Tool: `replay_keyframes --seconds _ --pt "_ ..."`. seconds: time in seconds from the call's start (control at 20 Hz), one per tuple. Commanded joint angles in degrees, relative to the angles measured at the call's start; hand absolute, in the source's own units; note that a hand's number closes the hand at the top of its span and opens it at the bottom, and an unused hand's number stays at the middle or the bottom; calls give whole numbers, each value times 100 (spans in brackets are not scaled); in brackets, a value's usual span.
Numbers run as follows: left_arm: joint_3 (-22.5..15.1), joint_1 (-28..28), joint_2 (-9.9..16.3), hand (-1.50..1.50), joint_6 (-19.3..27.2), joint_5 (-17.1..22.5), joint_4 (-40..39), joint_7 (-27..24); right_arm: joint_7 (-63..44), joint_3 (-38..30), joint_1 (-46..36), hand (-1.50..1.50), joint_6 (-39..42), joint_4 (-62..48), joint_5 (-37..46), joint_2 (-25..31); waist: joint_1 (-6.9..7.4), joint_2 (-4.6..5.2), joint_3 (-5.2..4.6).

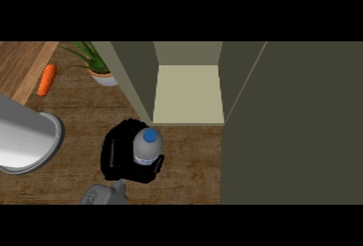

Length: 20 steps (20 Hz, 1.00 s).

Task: Pick up the bottled water, place it into the cabinet and close the cabinet

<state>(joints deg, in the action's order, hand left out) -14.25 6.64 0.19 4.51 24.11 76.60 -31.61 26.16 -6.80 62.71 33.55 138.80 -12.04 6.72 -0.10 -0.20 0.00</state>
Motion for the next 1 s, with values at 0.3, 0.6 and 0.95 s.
replay_keyframes --seconds 0.3,0.6,0.95 --pt "-1584 681 -18 150 2181 -234 1637 1594 -558 -56 16 -150 -133 847 -628 12 -26 6 -1" --pt "-1880 2054 -19 150 3621 -289 1289 2062 -750 237 -409 -150 -236 612 -297 -77 -86 28 -1" --pt "-1858 3169 -19 150 4249 -43 278 1950 -878 -151 -493 -150 -164 726 -660 109 -142 43 -3"
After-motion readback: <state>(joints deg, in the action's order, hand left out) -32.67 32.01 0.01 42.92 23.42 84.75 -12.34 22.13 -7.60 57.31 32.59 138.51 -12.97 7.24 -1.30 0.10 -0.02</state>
